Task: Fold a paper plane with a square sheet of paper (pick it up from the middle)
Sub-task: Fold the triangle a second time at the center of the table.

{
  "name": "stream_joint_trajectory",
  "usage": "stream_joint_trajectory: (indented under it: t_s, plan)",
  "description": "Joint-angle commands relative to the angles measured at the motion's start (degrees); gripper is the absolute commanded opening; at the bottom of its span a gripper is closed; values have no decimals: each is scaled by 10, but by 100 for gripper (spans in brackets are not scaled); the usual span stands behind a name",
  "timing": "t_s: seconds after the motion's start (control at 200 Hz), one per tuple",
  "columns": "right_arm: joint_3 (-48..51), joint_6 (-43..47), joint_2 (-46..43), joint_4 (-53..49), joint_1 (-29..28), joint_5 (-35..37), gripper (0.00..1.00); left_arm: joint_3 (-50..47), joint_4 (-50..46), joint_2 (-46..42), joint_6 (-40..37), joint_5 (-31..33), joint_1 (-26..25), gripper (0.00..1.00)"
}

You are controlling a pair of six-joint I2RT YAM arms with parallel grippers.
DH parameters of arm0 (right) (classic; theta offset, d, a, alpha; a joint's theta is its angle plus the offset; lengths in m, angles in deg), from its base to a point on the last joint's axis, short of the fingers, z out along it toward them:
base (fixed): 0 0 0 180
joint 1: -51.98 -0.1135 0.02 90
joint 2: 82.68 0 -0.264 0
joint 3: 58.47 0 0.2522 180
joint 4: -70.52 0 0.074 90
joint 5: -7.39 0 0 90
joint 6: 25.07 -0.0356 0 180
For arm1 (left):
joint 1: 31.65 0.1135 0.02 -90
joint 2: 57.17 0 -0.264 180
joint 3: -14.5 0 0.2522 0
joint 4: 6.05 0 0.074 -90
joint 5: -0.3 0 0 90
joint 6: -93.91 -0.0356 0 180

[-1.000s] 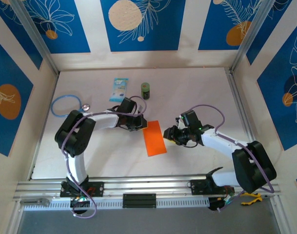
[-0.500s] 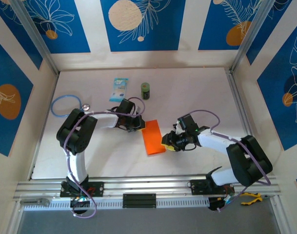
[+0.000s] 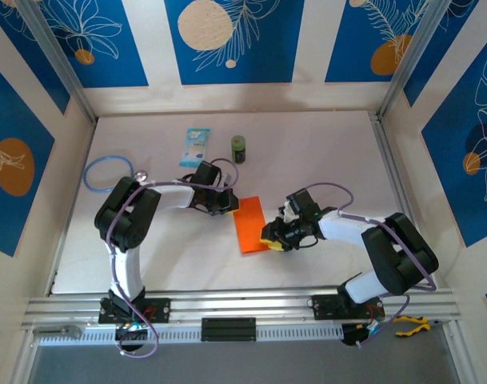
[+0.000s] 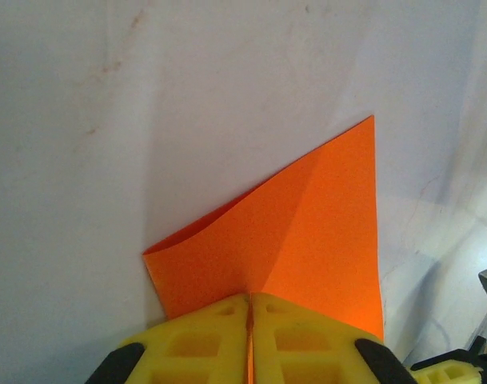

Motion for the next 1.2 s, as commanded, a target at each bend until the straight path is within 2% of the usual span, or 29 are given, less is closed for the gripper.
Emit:
stream_joint_trajectory:
  t_s: [0.0, 0.18, 0.55, 0.92, 1.196]
  plan:
    - [-16, -4, -13, -41, 1, 34, 42, 9, -21, 22, -21, 4, 5, 11]
    - [-2, -9, -40, -55, 11, 56, 42, 8, -22, 22, -20, 3, 6, 11]
    - [-1, -11, 7, 15, 13, -24, 42, 10, -18, 22, -21, -4, 6, 11]
    - [-15, -1, 18, 22, 18, -27, 42, 20, -26, 25, -30, -7, 6, 11]
    - [-36, 29, 36, 54, 31, -63, 42, 19, -32, 25, -40, -7, 6, 11]
